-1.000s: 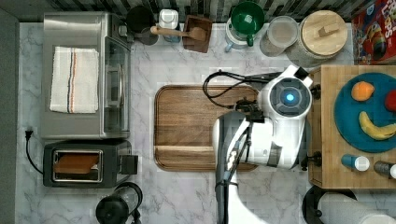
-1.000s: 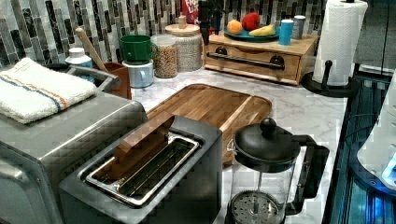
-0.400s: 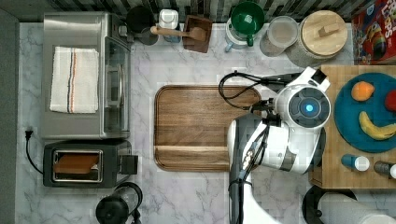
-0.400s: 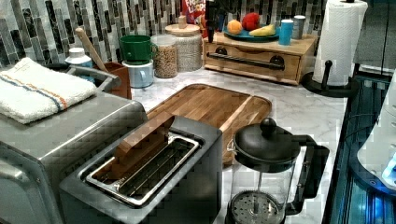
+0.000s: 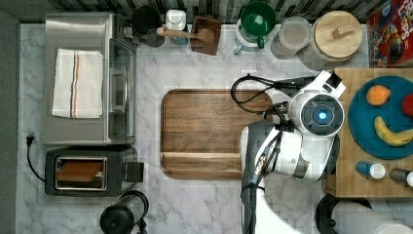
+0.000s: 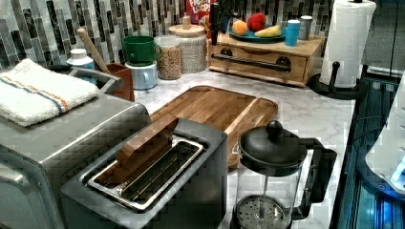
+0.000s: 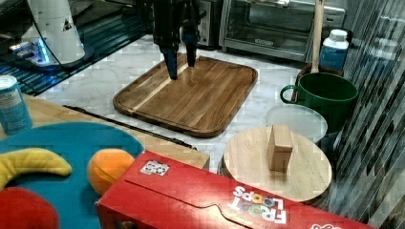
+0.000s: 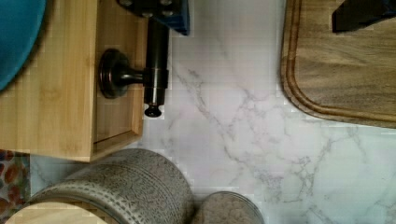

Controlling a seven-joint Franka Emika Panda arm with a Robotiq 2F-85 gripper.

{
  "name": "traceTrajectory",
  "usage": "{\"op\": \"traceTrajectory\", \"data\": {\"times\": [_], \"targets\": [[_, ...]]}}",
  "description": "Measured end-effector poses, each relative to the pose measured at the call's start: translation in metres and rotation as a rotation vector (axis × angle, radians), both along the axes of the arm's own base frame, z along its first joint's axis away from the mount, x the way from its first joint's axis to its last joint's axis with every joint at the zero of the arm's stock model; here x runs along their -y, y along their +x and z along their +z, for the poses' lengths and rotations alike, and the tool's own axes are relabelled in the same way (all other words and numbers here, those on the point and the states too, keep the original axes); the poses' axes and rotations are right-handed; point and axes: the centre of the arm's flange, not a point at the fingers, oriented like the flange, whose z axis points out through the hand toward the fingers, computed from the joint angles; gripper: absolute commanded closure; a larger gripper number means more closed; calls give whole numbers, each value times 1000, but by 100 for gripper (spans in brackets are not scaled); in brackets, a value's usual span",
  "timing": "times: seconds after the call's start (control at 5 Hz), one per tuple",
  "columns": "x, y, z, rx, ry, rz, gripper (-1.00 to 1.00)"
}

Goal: Open the drawer.

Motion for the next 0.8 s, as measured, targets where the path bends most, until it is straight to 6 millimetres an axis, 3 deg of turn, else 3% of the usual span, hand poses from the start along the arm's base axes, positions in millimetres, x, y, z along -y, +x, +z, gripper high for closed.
{"op": "traceTrajectory", "data": {"times": [0.4, 0.8], "targets": [[21, -2, -34, -21, -29, -2, -100], [57, -24, -66, -75, -21, -58, -100]]}}
